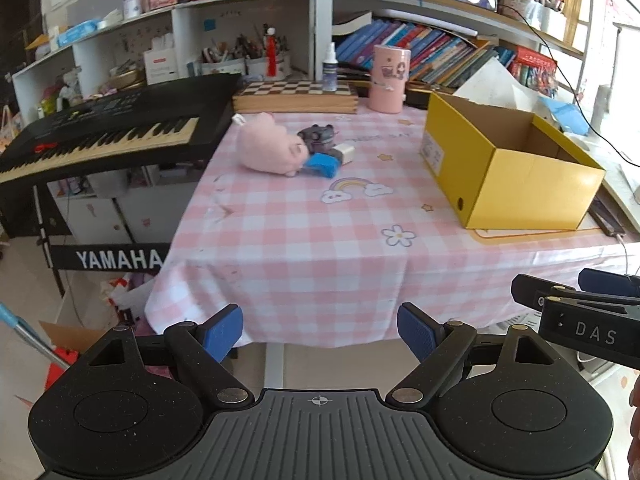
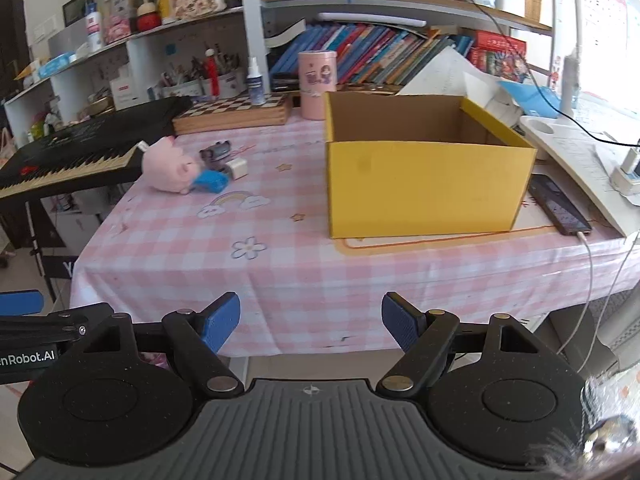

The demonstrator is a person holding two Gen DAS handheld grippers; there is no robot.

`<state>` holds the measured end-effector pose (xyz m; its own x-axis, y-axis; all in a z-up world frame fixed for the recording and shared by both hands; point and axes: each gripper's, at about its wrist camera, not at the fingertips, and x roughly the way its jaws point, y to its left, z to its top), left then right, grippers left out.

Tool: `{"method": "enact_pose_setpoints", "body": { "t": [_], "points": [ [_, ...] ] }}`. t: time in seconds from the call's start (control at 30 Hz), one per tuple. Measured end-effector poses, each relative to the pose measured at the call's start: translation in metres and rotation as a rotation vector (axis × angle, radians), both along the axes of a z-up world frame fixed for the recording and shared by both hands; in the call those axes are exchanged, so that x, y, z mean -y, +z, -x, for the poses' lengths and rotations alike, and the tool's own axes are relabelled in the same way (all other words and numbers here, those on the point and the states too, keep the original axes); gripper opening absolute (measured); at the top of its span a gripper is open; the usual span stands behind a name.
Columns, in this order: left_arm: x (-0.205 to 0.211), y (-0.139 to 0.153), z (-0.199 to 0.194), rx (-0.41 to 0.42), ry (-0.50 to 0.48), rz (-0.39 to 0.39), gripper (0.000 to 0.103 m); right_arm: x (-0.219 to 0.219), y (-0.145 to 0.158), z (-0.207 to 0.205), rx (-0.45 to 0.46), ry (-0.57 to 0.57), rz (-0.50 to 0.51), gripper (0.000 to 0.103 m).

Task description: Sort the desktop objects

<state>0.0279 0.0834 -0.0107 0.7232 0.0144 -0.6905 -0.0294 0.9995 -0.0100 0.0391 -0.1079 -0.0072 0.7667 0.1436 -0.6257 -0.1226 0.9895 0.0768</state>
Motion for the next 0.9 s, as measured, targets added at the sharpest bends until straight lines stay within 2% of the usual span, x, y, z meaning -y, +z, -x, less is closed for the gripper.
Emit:
{"method": "enact_pose_setpoints", "body": {
  "t": [0.3,0.53,0.9],
  "points": [
    [-0.014,0.001,0.002,0.003,0.021,0.004,0.087,-0.023,0.004,0.003,0.023,0.053,0.013,0.077],
    [-0.013,0.004,0.0,0.025,-0.006,0.008,0.087,-0.024,0.007,0.003,0.038,0.043,0.02,0.076],
    [-0.008,0.003,-0.006,0.016,-0.03,0.02,0.088,-0.019,0.006,0.005,0.031,0.021,0.03,0.076]
  ]
}}
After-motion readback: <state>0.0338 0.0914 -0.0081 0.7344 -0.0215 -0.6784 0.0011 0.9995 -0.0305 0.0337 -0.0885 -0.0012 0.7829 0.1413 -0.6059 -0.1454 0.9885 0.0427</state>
